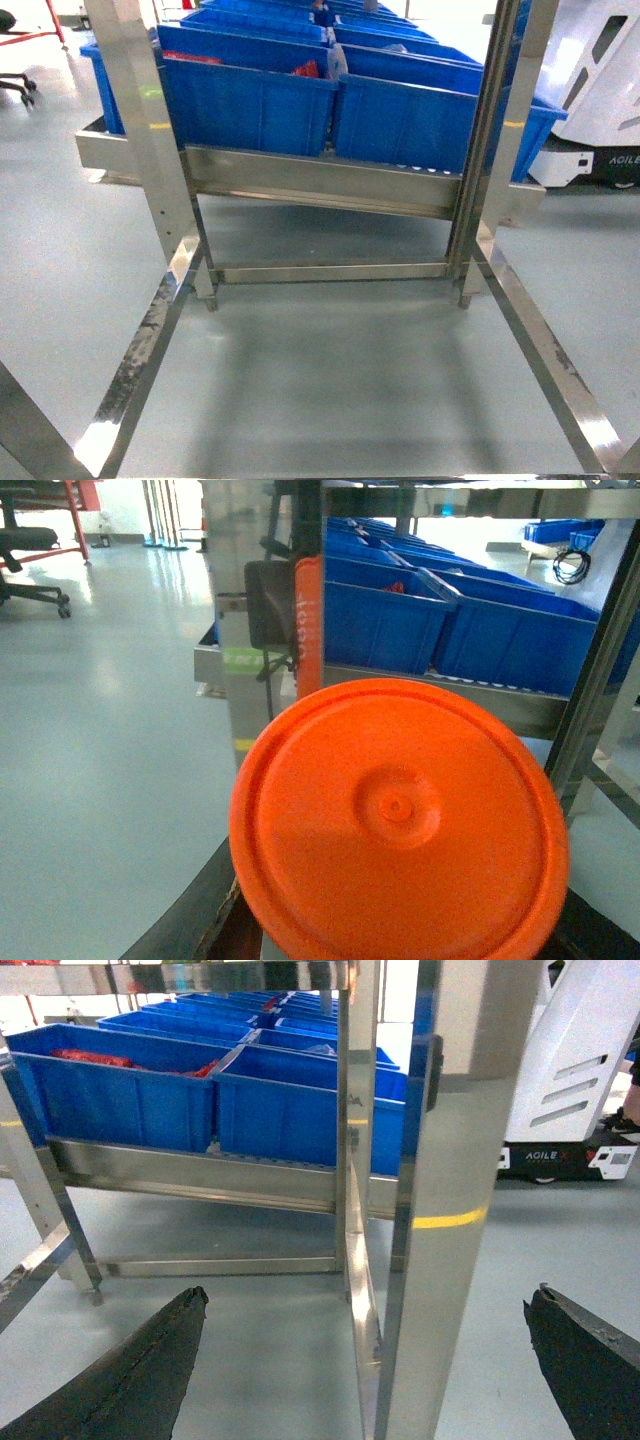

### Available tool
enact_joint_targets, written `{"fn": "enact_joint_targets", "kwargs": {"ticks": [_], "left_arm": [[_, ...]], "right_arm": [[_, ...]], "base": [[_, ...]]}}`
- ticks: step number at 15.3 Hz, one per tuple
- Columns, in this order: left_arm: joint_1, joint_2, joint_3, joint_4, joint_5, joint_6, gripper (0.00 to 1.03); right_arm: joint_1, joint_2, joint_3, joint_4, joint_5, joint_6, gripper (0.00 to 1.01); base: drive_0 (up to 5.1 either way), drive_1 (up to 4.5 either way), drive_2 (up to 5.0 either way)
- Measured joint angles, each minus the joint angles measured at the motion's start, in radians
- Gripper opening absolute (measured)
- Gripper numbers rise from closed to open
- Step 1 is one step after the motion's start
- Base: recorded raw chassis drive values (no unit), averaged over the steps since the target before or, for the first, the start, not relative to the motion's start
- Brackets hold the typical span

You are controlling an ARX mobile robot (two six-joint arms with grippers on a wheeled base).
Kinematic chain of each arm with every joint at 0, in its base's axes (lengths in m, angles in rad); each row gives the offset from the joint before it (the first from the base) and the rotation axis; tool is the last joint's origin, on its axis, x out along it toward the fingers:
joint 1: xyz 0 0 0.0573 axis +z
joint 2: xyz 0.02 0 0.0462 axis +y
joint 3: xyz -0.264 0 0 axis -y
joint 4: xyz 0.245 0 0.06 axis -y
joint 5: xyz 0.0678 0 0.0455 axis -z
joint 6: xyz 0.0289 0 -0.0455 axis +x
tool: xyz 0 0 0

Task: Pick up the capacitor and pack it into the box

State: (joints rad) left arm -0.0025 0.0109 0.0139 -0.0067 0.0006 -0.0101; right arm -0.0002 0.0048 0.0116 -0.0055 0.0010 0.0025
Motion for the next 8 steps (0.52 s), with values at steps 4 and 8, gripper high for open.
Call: {"fn": "enact_joint_targets", "kwargs": {"ticks": [4, 8], "left_arm": [[0.0, 0.0, 0.0, 0.0, -0.001, 0.0, 0.44], [0.0, 0.0, 0.0, 0.002, 0.0, 0.0, 0.44]], "right_arm": [[0.0, 0.0, 0.0, 0.001, 0.0, 0.0, 0.98], [0.0, 0.0, 0.0, 0.001, 0.0, 0.0, 0.98]], "base": [[-4.8, 1.42, 3.5], [-4.9, 1.29, 3.5]]}}
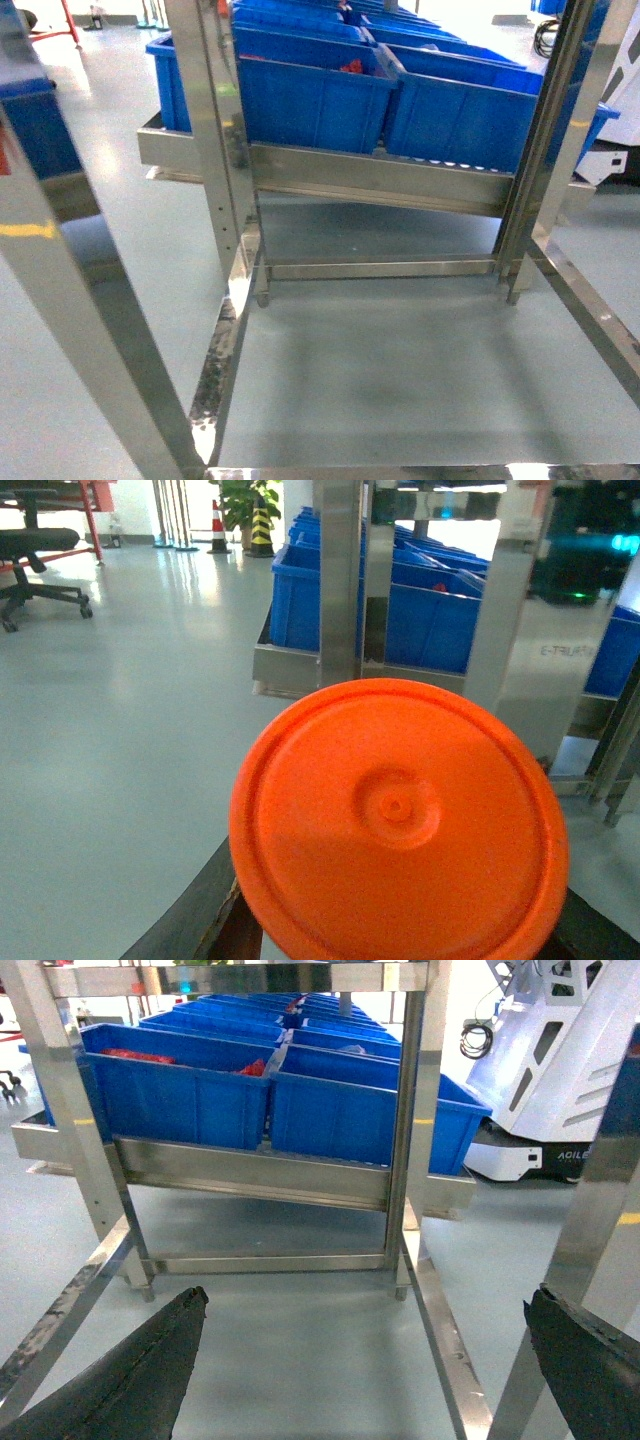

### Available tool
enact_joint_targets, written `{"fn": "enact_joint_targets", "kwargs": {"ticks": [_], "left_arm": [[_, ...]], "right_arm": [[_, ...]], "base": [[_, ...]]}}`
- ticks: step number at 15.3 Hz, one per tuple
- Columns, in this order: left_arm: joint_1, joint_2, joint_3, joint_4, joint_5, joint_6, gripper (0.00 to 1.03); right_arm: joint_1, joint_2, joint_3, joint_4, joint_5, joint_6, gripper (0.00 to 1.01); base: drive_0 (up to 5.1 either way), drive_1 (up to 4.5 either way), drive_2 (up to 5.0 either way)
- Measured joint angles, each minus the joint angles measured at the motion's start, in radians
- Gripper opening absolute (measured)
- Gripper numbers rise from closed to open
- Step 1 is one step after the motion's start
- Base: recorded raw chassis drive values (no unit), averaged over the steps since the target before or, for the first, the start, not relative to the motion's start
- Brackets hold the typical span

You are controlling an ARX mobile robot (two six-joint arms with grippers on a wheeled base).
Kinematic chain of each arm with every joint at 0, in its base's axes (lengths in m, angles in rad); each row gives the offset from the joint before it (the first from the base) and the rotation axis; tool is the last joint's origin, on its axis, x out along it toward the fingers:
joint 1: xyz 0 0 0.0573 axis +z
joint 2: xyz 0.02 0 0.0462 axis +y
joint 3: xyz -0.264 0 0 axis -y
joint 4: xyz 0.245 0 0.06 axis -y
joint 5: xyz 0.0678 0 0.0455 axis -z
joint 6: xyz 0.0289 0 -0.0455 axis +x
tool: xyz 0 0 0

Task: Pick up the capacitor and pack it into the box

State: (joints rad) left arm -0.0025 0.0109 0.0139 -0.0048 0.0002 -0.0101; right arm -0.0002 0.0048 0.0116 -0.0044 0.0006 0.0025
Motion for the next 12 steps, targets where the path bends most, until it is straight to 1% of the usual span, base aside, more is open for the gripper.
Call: {"fn": "enact_joint_targets", "kwargs": {"ticks": [12], "left_arm": [[0.0, 0.0, 0.0, 0.0, 0.0, 0.0, 0.44]], "right_arm": [[0.0, 0.0, 0.0, -0.001, 0.0, 0.0, 0.98]], "base": [[-4.8, 1.44, 3.4]]}}
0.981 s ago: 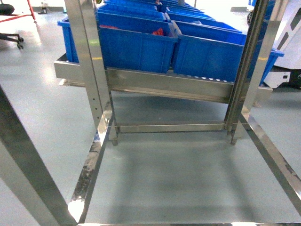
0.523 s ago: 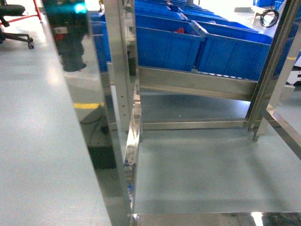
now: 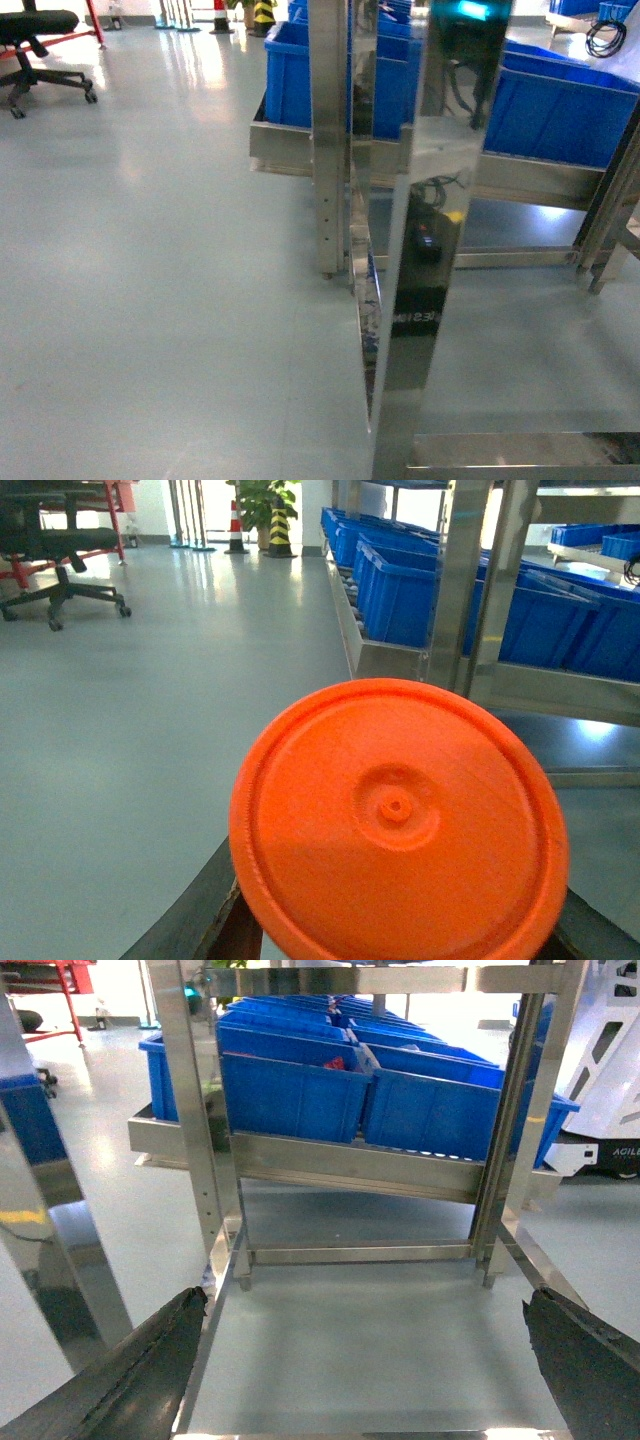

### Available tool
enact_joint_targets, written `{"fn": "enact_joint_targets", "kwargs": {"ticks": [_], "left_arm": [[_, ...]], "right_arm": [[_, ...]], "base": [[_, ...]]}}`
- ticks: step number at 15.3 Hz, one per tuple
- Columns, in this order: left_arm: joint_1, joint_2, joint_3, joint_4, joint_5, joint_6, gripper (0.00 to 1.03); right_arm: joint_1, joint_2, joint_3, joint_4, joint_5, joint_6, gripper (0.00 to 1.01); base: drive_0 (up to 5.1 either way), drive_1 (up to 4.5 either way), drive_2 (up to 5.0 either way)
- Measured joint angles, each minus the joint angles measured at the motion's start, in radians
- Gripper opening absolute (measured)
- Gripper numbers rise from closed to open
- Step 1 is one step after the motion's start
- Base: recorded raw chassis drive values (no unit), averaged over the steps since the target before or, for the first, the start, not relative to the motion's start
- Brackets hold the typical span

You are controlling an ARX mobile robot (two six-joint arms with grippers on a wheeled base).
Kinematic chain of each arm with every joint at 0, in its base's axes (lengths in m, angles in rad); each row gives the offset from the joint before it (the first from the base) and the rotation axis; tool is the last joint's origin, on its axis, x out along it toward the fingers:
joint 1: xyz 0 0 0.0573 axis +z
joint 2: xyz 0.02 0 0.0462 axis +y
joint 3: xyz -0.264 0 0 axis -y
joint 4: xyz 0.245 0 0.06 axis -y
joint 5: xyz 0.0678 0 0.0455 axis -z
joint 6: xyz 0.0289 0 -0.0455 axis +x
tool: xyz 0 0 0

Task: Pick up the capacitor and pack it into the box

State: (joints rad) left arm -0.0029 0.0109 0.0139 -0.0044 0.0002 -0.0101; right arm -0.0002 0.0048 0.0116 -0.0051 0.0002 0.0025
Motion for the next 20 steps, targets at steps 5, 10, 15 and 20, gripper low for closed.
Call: {"fn": "enact_joint_targets", "kwargs": {"ticks": [5, 10, 15, 20], "left_arm": [[0.0, 0.0, 0.0, -0.001, 0.0, 0.0, 0.44], [0.0, 0.0, 0.0, -0.003, -0.001, 0.0, 0.44], [0.0, 0.0, 0.0, -0.001, 0.0, 0.0, 0.44], [0.0, 0.0, 0.0, 0.0, -0.001, 0.0, 0.44]], "right_arm": [[0.0, 0.0, 0.0, -0.002, 0.0, 0.0, 0.98], [0.0, 0.0, 0.0, -0.002, 0.0, 0.0, 0.98], [0.0, 0.0, 0.0, 0.002, 0.0, 0.0, 0.98], [0.0, 0.0, 0.0, 0.0, 0.0, 0.0, 0.98]], "base": [[-4.9, 2.45, 2.4], [-5.0, 2.47, 2.5], [-4.9, 2.47, 2.5], [-5.0, 2.4, 2.4]]}}
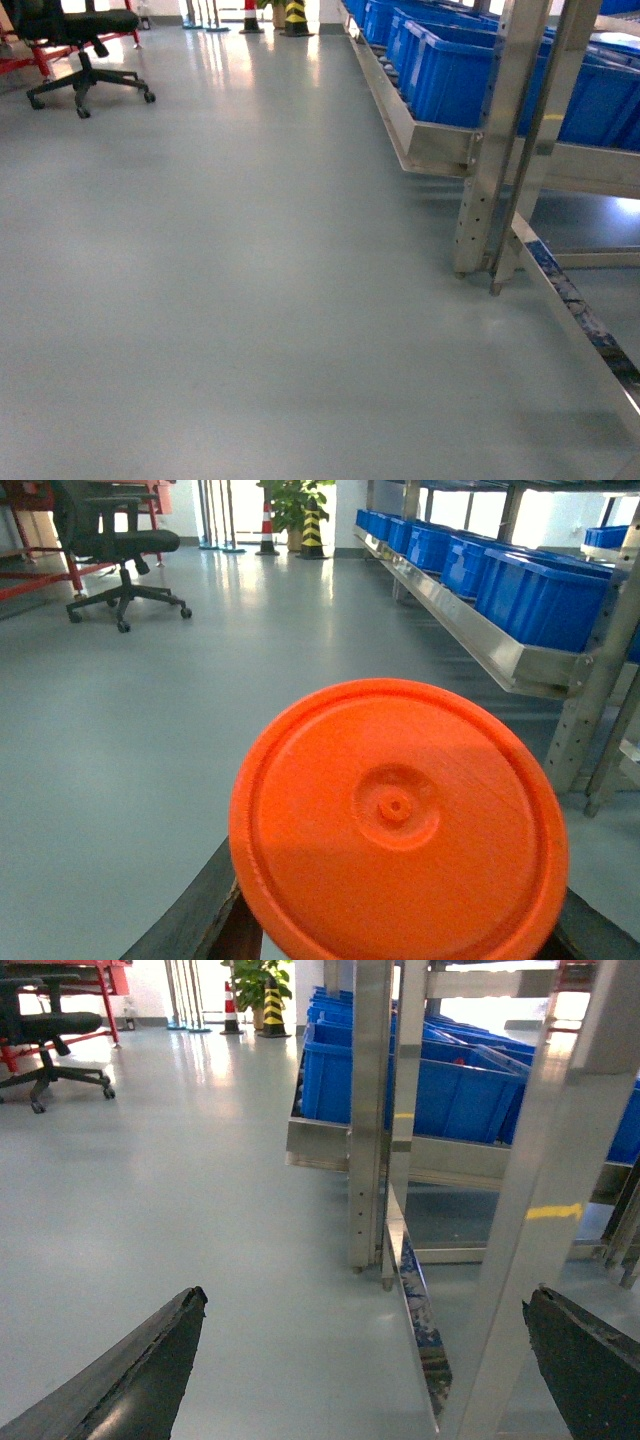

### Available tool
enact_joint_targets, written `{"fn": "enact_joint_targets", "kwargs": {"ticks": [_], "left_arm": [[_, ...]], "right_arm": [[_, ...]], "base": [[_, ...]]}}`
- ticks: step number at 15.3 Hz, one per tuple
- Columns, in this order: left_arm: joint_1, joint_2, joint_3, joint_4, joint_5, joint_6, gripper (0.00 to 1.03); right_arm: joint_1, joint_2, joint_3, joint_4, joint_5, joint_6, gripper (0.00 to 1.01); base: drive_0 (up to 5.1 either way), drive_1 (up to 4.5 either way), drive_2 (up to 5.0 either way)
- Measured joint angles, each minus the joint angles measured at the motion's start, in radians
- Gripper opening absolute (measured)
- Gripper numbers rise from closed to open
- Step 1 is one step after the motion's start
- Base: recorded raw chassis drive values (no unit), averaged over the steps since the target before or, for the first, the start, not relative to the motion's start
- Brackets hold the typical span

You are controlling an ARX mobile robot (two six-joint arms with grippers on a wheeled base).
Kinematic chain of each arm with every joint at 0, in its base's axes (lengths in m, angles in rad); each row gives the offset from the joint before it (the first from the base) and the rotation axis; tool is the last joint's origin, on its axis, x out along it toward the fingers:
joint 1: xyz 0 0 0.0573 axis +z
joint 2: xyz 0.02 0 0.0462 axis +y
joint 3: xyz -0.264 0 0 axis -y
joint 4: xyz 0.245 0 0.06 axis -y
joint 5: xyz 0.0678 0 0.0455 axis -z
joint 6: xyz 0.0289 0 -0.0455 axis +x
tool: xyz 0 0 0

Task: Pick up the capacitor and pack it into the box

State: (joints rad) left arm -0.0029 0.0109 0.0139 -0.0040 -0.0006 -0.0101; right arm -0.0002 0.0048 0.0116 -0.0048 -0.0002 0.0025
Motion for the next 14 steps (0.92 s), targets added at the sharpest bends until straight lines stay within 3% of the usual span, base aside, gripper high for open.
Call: {"fn": "enact_joint_targets", "kwargs": {"ticks": [14], "left_arm": [[0.0, 0.0, 0.0, -0.003, -0.001, 0.0, 0.44]], "right_arm": [[0.0, 0.0, 0.0, -0.001, 0.001, 0.0, 0.98]], "base": [[-5.0, 2.38, 2.4]]}}
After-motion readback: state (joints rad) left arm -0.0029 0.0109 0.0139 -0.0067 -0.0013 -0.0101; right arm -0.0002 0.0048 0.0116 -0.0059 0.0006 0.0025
